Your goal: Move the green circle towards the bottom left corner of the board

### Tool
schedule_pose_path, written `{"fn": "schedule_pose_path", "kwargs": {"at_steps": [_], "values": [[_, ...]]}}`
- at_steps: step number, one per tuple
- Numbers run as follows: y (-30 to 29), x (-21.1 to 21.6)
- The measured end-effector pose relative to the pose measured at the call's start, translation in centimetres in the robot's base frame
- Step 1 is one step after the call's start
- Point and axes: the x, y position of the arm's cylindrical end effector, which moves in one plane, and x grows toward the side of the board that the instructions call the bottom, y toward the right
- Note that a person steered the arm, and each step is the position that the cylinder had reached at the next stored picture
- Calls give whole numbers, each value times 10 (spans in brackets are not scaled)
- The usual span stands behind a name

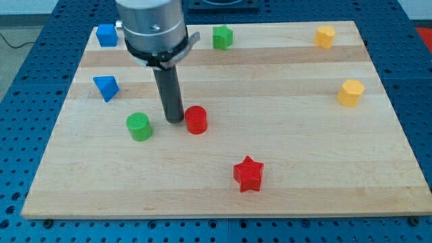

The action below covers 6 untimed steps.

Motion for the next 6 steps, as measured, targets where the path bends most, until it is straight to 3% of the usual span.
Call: {"fn": "schedule_pose_path", "kwargs": {"at_steps": [1, 2, 3, 4, 6], "values": [[-37, 13], [-64, 53], [-68, 57], [-65, 34], [-107, 76]]}}
